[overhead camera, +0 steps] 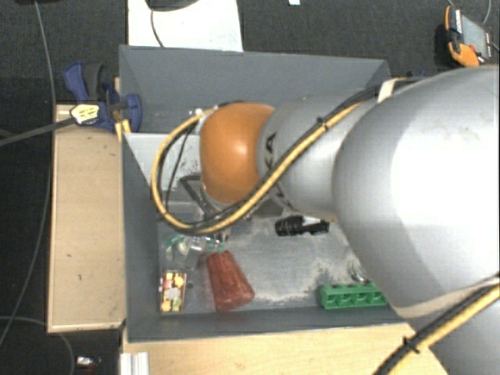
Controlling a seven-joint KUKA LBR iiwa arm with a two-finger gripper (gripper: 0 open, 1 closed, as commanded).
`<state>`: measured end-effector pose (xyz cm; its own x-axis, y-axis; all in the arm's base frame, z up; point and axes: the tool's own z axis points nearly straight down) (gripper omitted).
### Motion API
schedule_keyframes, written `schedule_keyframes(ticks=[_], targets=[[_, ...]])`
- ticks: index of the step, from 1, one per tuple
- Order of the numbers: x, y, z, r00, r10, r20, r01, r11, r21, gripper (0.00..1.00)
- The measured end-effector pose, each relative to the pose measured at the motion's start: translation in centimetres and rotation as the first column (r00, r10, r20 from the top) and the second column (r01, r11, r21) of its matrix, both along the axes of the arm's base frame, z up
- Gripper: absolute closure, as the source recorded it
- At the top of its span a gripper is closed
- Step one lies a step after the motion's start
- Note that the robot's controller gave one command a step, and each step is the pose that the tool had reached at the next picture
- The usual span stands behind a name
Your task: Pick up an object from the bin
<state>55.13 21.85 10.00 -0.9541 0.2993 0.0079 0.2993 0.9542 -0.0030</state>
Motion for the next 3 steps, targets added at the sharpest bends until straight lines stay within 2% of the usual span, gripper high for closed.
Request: schedule_keyframes(ticks=[1,2,3], targets=[[2.1,0.3,-2.9,1.0,-0.004,0.021,0.004,1.0,0.009,0.0],[0.4,-0.1,-3.0,0.998,-0.055,0.005,0.055,0.998,0.004,1.0],[0.4,-0.1,-3.0,0.998,-0.056,0.006,0.056,0.998,0.004,1.0]])
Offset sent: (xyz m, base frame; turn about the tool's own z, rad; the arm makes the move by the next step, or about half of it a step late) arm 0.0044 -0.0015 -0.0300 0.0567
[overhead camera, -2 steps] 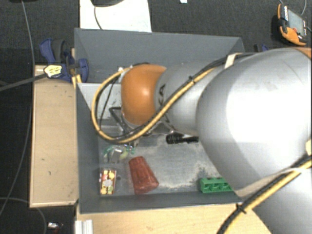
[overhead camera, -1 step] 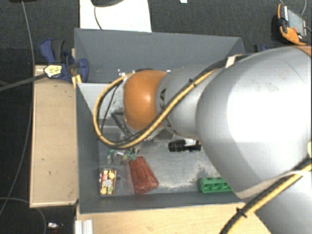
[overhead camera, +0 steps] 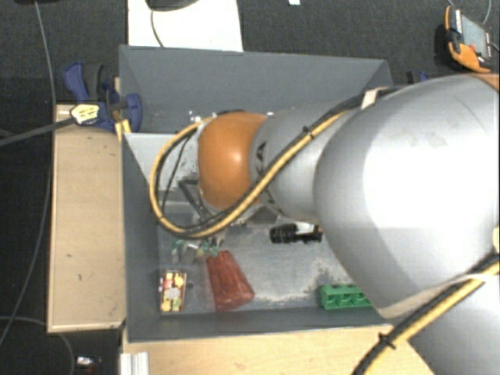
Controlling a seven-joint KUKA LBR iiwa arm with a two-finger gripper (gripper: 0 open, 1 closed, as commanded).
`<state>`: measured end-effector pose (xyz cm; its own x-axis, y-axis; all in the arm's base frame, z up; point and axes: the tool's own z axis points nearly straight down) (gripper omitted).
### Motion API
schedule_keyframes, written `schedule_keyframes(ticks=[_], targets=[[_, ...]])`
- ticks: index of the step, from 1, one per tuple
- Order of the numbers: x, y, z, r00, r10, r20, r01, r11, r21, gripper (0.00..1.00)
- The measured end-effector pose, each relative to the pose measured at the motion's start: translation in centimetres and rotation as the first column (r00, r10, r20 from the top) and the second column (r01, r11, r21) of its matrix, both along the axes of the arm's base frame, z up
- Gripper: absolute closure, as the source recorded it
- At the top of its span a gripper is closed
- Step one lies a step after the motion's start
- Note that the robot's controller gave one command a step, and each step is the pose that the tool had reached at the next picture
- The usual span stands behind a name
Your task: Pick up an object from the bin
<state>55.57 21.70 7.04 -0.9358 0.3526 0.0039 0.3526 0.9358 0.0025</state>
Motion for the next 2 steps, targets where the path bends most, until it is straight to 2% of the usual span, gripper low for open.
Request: schedule_keyframes(ticks=[1,2], targets=[[-0.3,-0.1,1.7,1.0,-0.001,-0.009,0.001,1.0,-0.003,1.0],[0.0,0.0,6.1,1.0,0.001,0.002,-0.001,1.0,0.0,1.0]])
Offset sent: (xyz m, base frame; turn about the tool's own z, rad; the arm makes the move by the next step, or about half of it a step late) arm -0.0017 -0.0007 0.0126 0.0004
